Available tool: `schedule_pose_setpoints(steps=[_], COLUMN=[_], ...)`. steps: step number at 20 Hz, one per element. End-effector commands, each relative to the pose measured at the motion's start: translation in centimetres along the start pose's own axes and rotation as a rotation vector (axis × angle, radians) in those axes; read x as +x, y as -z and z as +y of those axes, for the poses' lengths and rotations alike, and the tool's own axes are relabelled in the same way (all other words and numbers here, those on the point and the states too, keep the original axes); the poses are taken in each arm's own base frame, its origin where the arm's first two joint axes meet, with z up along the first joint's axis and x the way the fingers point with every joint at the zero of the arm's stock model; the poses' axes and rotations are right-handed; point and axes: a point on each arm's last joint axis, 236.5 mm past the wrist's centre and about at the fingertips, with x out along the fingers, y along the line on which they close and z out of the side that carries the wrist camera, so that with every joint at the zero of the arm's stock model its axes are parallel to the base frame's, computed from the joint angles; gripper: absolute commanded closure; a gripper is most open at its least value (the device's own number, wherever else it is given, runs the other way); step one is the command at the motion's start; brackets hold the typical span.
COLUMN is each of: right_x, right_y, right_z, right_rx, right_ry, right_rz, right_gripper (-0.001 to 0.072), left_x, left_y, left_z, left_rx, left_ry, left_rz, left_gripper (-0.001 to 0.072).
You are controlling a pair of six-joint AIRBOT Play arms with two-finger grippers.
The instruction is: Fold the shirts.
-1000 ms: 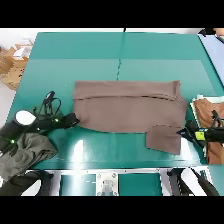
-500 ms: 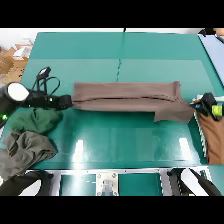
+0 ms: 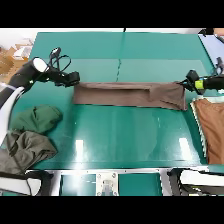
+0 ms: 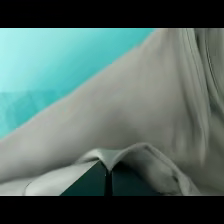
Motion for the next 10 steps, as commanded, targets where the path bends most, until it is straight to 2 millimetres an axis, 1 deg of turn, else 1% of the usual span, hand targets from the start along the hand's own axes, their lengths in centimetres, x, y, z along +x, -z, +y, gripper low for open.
schedule_pose_setpoints(steps=[1,2,3,4,5,6,7,8,10], right_x=[6.1,6.6,6.3,5.4,4.2,2.8,1.8,1.1,1.1], right_y=[-2.7,-3.5,-4.2,-4.8,-5.5,-6.0,-6.3,-6.0,-4.5], right_z=[-1.8,-2.2,-2.2,-2.3,-2.5,-3.2,-4.3,-5.7,-8.4], right_rx=[0.026,0.004,-0.046,-0.113,-0.158,-0.19,-0.208,-0.207,-0.164], right_ry=[0.022,0.023,0.017,0.009,0.002,0.001,0.01,0.013,0.008], right_rz=[-0.024,-0.022,-0.014,0.0,0.005,0.02,0.034,0.059,0.141], right_gripper=[0.052,0.0371,0.0341,0.0318,0.0206,0.0174,0.0149,0.0079,0.0069], left_x=[3.7,3.2,2.6,1.6,0.5,-0.7,-1.7,-2.7,-3.6], left_y=[-3.5,-4.2,-4.5,-4.5,-4.2,-3.9,-3.6,-3.4,-3.2], left_z=[1.2,1.4,1.4,1.3,1.5,1.7,1.7,1.7,1.9], left_rx=[-0.043,-0.062,-0.061,-0.061,-0.062,-0.062,-0.061,-0.059,-0.059], left_ry=[0.006,0.006,0.01,0.018,0.025,0.031,0.037,0.041,0.044], left_rz=[-0.083,-0.104,-0.1,-0.062,-0.012,0.037,0.076,0.108,0.135], left_gripper=[0.0003,0.0007,0.0007,0.0008,0.0007,0.0007,0.0007,0.0007,0.0008])
